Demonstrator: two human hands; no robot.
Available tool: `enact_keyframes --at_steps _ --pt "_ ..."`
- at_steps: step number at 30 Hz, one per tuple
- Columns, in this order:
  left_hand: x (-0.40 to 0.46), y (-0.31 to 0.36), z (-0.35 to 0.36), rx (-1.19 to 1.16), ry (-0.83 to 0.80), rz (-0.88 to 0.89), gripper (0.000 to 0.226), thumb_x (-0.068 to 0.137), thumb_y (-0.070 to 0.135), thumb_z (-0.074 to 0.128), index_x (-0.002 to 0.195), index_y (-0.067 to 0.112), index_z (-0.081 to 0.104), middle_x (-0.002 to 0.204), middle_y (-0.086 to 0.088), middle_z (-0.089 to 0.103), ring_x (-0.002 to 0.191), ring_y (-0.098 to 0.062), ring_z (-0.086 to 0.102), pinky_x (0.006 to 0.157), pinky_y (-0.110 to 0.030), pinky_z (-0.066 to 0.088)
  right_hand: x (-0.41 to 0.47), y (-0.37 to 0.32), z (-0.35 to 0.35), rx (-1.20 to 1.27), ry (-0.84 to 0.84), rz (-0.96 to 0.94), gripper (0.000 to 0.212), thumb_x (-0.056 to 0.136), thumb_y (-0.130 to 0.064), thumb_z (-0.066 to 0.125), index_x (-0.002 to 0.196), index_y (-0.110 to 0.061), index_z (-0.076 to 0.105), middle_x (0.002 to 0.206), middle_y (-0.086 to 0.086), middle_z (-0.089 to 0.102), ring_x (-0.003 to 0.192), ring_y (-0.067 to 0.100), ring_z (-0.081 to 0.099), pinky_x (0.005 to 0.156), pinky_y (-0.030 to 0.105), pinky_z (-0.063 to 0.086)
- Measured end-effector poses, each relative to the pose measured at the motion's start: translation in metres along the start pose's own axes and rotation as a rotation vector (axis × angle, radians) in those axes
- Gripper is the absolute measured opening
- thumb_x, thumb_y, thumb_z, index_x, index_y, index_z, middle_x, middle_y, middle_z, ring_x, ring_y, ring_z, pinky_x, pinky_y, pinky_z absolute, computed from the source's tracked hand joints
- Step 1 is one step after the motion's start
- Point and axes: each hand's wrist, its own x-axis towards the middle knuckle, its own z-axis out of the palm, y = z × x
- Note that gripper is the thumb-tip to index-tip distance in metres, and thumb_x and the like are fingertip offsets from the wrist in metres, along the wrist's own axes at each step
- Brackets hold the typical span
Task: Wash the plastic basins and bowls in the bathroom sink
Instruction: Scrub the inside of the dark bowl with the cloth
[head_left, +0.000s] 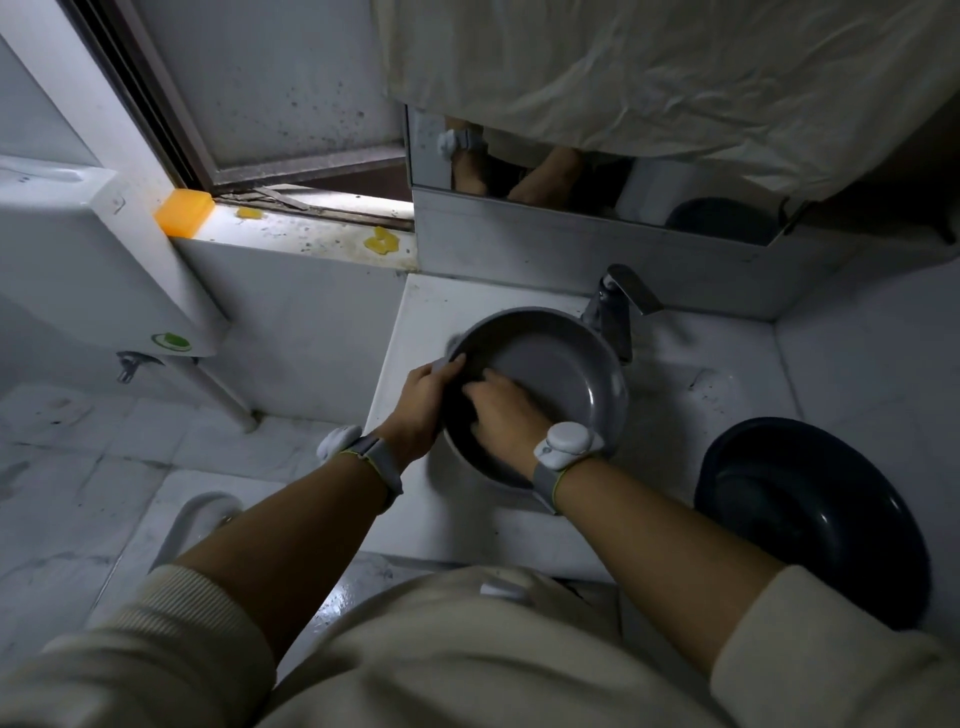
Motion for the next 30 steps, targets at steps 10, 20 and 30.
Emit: enact_keyframes --at_steps 10,20,30 --pt "-0.011 -0.008 0.007 0.059 0.042 -0.011 0.039 0.110 0.030 0.056 0.130 0.000 0.072 0.123 -0.026 0.077 0.115 -0.045 0.074 0.100 -0.049 0.062 -0.025 0.055 -0.007 -0.195 0.145 0.308 0.019 0.091 -0.007 0.057 0.104 -0.007 0.070 0.113 0.018 0.069 0.104 0.038 0.067 0.086 0.045 0.058" --pt "-0.036 -0.022 0.019 0.142 0.001 -0.002 0.041 0.105 0.035 0.063 0.120 -0.001 0.076 0.114 -0.026 0.079 0.113 -0.048 0.074 0.101 -0.050 0.062 -0.044 0.050 -0.002 -0.062 -0.264 -0.009 0.036 0.080 -0.007 0.072 0.113 -0.021 0.075 0.116 0.010 0.072 0.110 0.031 0.067 0.089 0.030 0.054" --pt "-0.082 -0.020 0.098 0.090 0.035 0.047 0.042 0.105 0.033 0.067 0.125 -0.003 0.074 0.118 -0.026 0.079 0.111 -0.043 0.076 0.096 -0.048 0.063 -0.091 0.069 -0.036 -0.101 0.117 -0.118 0.024 0.092 -0.007 0.055 0.112 -0.010 0.067 0.132 0.016 0.054 0.120 0.038 0.057 0.096 0.041 0.049"
